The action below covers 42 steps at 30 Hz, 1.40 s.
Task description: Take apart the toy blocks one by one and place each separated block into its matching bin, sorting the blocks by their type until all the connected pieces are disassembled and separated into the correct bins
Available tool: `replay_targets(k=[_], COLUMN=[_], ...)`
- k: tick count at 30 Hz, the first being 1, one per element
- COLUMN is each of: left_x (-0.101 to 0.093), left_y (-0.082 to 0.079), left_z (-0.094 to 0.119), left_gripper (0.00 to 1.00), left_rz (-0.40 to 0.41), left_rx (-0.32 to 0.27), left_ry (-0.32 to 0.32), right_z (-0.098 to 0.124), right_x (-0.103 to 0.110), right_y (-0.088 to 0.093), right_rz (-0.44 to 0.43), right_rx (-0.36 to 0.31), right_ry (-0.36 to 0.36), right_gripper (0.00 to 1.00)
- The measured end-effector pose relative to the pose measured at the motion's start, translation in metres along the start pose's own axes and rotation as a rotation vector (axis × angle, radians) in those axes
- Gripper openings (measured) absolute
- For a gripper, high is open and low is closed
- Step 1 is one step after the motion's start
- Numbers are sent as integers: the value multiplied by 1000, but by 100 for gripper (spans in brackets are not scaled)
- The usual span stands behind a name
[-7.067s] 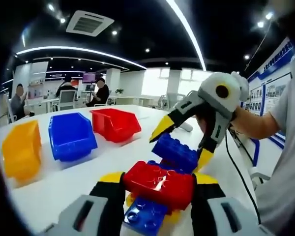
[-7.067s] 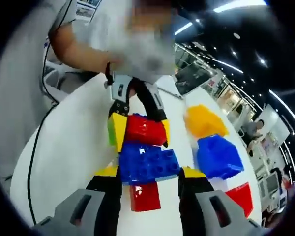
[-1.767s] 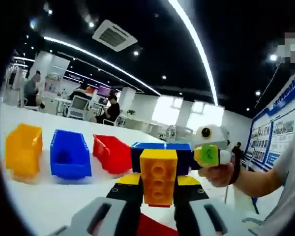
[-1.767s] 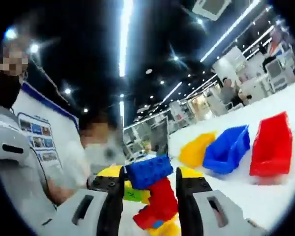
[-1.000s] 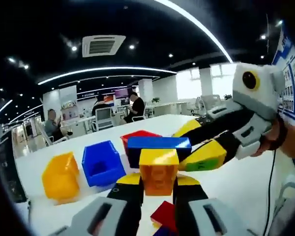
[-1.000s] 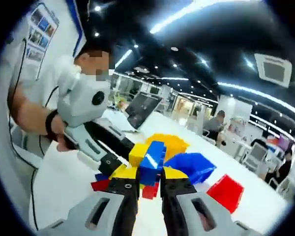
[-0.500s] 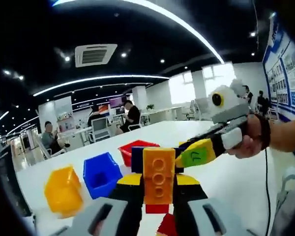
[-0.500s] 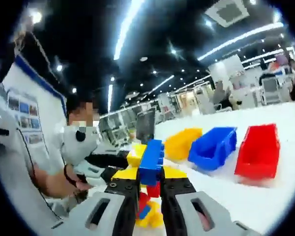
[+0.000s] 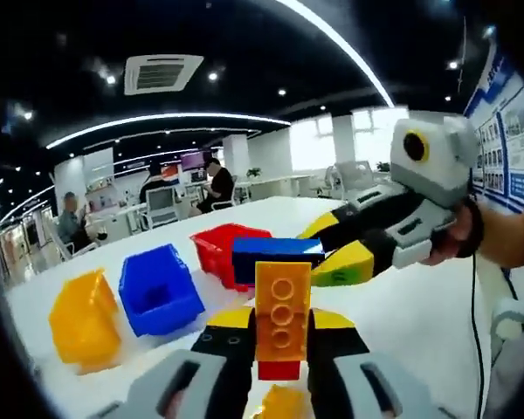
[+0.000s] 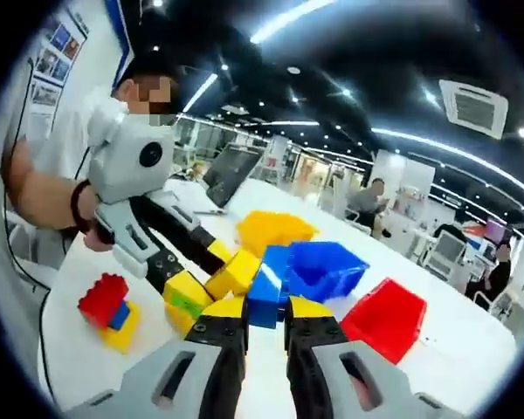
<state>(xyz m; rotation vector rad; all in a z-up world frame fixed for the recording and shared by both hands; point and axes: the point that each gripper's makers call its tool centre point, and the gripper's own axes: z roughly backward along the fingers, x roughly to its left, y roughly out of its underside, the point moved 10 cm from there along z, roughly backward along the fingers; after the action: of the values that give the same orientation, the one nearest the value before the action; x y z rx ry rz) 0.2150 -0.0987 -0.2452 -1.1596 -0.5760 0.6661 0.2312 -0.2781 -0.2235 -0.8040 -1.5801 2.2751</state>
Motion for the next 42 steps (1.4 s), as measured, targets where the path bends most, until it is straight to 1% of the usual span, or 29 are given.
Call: replay_targets(k=[2, 3, 4, 5, 6, 7, 8, 10, 11, 13, 14, 16, 17, 21, 23, 25, 27, 28, 29, 30, 31, 33, 35, 36, 37, 40, 42], left_x=[6, 11, 17, 21, 23, 28, 32, 40, 40, 44, 46, 50, 52, 57, 58, 60, 61, 61, 60, 60, 61, 63, 66, 68, 69, 77, 84], left_y=[1, 1, 3, 3, 3, 2, 3, 6, 7, 9, 11, 12, 13, 16, 17, 17, 18, 18, 17, 17, 17, 17, 18, 19, 19, 19, 20], left_z=[7, 11, 16, 21, 25, 34, 39, 46, 49, 54, 57, 64, 68, 80, 86, 89, 91, 92, 94, 95, 96, 97, 98, 98, 97, 96, 94], left_gripper=[24, 24, 24, 24, 24, 24, 24, 24, 24, 24, 24, 24, 24, 24, 24, 24, 24, 24, 24, 24, 24, 24, 24, 24, 24, 24, 24], left_rz=[46, 68, 88, 108, 128, 167, 185, 198, 213, 240, 255, 285, 296, 330, 343, 353, 359, 363, 373, 377, 380, 384, 399, 411, 424, 502, 569], left_rx=[-31, -42, -43, -58, -78, -120, -146, -183, -192, -213, -222, -239, -245, -271, -279, -287, -292, -296, -303, -308, -311, -315, -325, -333, -341, -415, -463], left_ry=[-19, -39, -61, -71, -73, -81, -97, -138, -149, -158, -160, -160, -166, -180, -180, -179, -178, -176, -171, -166, -162, -159, -156, -153, -151, -173, -183], right_z=[2, 2, 1, -1, -2, -5, -10, -23, -28, -43, -54, -70, -83, -119, -134, -149, -160, -166, -172, -173, -172, -166, -156, -151, -145, -129, -116], right_x=[-5, -6, -10, -12, -15, -20, -24, -32, -35, -43, -47, -51, -55, -65, -71, -77, -79, -81, -83, -84, -84, -84, -79, -74, -66, -33, 2], right_y=[-1, -1, -2, -1, -2, -2, -2, -2, -3, -8, -14, -23, -29, -42, -42, -39, -35, -32, -29, -28, -28, -28, -31, -33, -36, -43, -49], right_rz=[-7, -15, -16, -18, -18, -20, -30, -42, -43, -51, -55, -43, -37, 6, 9, 7, 26, 38, 28, 23, 18, 4, -35, -40, -41, -43, -52], right_rx=[-12, -24, -28, -26, -23, -20, -20, -11, -7, -13, -20, -27, -24, 11, 57, 85, 103, 110, 117, 111, 101, 87, 55, 42, 28, -13, -39], right_ry=[13, 16, 18, 23, 27, 38, 47, 56, 64, 76, 78, 88, 93, 124, 146, 171, 182, 184, 173, 172, 173, 172, 156, 135, 92, -53, -180], right_gripper=[17, 17, 17, 17, 17, 17, 17, 17, 17, 17, 17, 17, 18, 18, 18, 18, 20, 30, 44, 57, 64, 61, 60, 59, 59, 49, 45])
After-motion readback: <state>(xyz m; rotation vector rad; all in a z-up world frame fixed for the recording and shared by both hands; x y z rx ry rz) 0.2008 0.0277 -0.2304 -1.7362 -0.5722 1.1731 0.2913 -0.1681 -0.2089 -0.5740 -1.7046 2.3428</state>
